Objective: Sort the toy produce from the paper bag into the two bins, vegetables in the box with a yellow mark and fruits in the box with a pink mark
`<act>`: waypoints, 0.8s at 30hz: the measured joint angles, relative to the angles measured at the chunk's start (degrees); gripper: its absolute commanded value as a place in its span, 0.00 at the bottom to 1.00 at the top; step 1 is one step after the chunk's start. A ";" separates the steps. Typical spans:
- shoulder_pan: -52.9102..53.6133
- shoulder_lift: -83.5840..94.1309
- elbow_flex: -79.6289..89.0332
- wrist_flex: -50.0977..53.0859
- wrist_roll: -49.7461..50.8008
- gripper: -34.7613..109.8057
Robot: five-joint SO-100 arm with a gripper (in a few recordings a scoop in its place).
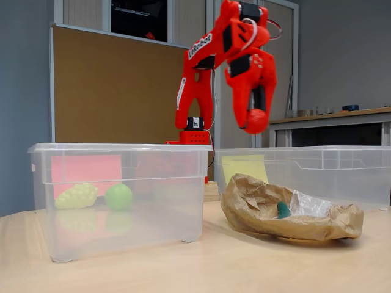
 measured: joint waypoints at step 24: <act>49.83 7.91 33.93 -15.82 -6.59 0.48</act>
